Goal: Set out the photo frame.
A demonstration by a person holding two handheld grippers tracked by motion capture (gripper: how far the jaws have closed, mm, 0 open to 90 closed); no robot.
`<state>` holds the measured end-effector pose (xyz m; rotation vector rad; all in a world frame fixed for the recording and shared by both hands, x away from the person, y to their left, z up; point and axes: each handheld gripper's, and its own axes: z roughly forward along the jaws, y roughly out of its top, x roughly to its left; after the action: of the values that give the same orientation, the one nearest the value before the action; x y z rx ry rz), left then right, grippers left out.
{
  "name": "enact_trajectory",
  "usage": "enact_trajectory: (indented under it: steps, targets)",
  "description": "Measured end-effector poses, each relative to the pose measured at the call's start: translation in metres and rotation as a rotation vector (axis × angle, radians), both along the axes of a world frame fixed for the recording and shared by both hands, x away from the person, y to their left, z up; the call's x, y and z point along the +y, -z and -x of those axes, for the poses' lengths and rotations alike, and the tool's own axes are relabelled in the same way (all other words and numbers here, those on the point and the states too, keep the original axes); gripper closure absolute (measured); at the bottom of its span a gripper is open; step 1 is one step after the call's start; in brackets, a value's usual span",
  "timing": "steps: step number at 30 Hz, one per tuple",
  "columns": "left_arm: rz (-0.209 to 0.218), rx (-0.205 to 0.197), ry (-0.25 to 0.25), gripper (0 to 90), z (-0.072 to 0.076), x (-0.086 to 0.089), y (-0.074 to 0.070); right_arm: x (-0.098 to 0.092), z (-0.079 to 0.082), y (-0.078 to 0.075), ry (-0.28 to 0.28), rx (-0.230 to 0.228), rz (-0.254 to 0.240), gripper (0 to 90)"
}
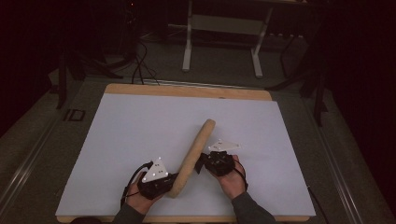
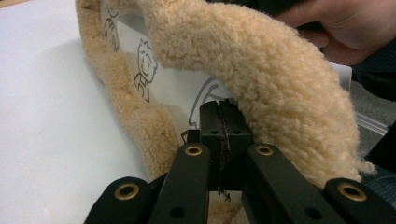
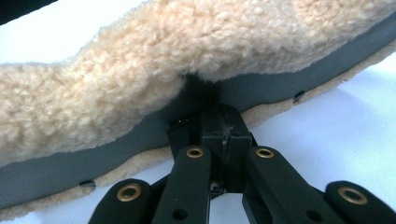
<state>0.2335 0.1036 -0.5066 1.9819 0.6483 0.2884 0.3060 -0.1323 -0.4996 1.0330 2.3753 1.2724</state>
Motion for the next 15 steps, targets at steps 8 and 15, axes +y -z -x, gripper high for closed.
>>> enact_trajectory:
  steps: [8,15]
  targets:
    - [0.005,0.0,0.01,90.0,0.0014,-0.005,-0.0002,0.0015,0.0004,0.0,-0.009,0.005,0.004,90.0]
    - [0.015,-0.001,0.018,90.0,0.0019,-0.0088,-0.0003,0.0026,0.0009,-0.0003,-0.017,0.008,0.007,90.0]
